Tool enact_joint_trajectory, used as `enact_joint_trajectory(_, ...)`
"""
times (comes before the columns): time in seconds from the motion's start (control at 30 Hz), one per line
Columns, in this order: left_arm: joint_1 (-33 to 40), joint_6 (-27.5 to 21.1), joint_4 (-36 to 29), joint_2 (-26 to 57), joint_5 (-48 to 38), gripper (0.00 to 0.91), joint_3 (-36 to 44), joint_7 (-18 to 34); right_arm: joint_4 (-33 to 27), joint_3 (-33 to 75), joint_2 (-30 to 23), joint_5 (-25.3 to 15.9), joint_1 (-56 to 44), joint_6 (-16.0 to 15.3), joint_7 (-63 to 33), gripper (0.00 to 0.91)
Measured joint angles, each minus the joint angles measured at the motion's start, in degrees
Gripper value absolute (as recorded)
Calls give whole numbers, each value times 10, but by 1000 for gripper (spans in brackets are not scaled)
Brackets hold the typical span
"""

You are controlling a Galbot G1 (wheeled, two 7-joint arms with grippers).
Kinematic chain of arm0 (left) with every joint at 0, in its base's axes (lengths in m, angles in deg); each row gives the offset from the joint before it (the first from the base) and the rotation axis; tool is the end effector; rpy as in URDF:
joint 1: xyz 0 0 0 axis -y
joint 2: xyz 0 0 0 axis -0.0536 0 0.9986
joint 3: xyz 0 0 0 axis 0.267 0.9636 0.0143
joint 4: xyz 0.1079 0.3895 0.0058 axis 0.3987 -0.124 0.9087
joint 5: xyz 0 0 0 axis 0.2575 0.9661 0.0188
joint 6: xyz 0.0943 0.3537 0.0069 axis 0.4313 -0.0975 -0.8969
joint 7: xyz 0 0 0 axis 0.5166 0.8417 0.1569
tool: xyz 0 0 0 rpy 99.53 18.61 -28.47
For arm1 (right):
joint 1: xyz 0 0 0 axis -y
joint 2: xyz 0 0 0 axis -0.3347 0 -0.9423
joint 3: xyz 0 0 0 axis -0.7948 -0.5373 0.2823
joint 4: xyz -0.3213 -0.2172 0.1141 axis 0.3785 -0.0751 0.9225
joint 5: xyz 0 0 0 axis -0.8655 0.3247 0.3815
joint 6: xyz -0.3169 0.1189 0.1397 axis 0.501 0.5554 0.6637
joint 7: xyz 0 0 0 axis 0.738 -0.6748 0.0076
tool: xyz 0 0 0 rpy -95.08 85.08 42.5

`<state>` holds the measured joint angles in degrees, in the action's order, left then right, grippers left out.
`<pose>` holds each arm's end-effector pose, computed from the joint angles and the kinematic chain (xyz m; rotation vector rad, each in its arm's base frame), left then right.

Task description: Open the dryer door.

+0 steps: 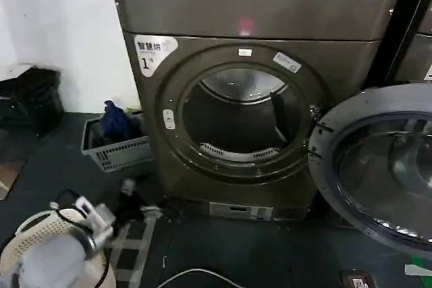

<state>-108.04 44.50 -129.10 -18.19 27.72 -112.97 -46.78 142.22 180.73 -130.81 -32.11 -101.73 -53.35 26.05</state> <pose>0.2456 0.1338 -0.1870 -0.6927 -2.6970 -0.8093 -0.1208 -0.4647 -0.2526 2.1176 2.1469 -0.8208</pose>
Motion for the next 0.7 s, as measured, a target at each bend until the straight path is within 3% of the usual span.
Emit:
enact_joint_trajectory(0.1, 8, -78, 11, 22, -72, 907, -11, 60, -10, 6, 2, 21, -5, 13, -9, 907)
enact_joint_trajectory(0.27, 18, -141, 40, 57, -191, 907, -14, 107, -19, 19, -3, 47, -15, 39, -9, 907)
enact_joint_trajectory(0.5, 13, -151, 99, 118, -284, 907, 14, 155, -29, 29, -1, 69, -23, 58, -7, 907)
enact_joint_trajectory(0.7, -8, -151, 158, 180, -420, 907, 45, 233, -32, 30, 1, 88, -26, 65, -6, 907)
